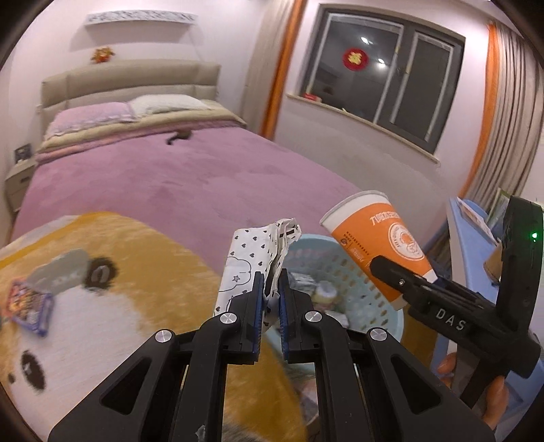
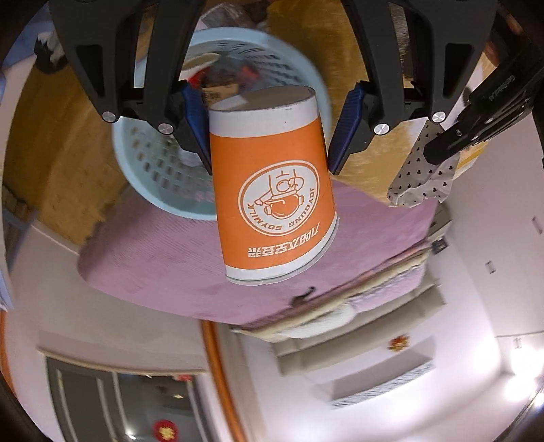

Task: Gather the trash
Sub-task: 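Carry the tissue packet and orange cup over the basket and release both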

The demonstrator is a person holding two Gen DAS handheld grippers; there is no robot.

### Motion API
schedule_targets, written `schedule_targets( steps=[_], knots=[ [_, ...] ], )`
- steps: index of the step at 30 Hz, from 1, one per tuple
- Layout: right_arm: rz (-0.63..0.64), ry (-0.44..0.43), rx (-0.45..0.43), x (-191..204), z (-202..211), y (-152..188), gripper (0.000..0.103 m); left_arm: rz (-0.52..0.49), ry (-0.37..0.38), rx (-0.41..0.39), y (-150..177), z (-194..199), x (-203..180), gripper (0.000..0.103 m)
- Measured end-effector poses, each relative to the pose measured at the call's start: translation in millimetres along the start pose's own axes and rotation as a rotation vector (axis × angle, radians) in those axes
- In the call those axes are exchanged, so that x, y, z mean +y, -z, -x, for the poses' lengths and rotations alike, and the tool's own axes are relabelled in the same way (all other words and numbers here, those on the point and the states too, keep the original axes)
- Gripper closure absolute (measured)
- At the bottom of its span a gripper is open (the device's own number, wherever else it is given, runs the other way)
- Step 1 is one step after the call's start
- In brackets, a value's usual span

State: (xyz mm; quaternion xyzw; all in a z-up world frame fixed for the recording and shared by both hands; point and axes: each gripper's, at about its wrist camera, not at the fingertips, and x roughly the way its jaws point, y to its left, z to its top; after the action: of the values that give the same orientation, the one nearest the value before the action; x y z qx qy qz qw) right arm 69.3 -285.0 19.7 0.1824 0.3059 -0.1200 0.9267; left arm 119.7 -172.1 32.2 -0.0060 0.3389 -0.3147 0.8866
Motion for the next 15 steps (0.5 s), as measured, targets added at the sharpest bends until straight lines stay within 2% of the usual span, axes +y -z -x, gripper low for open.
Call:
schedule_targets(
  steps=[6,7,9,10,11,15],
  knots=[
    [-0.046,0.064,0.043,-25.2,-21.6,2.2,0.041,-0.034,0.038,0.036,-1.4,-36.5,-19.1,0.096],
    [-0.051,0.070,0.049,-27.8,-24.7,2.9,0.040,-0.035,0.040,0.040,-2.2,-41.2,-19.5,0.093],
    [-0.068,0.088,0.072,-32.8,-32.5,5.4,0.039,-0.034,0.044,0.054,-1.6,-52.0,-22.4,0.081],
    [-0.077,0.093,0.094,-36.1,-38.4,6.8,0.038,-0.031,0.046,0.057,-1.7,-54.4,-23.1,0.068],
    [-0.085,0.093,0.112,-39.3,-42.5,8.6,0.038,-0.029,0.049,0.057,-0.6,-55.9,-23.0,0.062],
    [-0.109,0.096,0.138,-46.5,-47.0,14.4,0.037,-0.017,0.042,0.077,9.1,-56.7,-11.6,0.046]
  ],
)
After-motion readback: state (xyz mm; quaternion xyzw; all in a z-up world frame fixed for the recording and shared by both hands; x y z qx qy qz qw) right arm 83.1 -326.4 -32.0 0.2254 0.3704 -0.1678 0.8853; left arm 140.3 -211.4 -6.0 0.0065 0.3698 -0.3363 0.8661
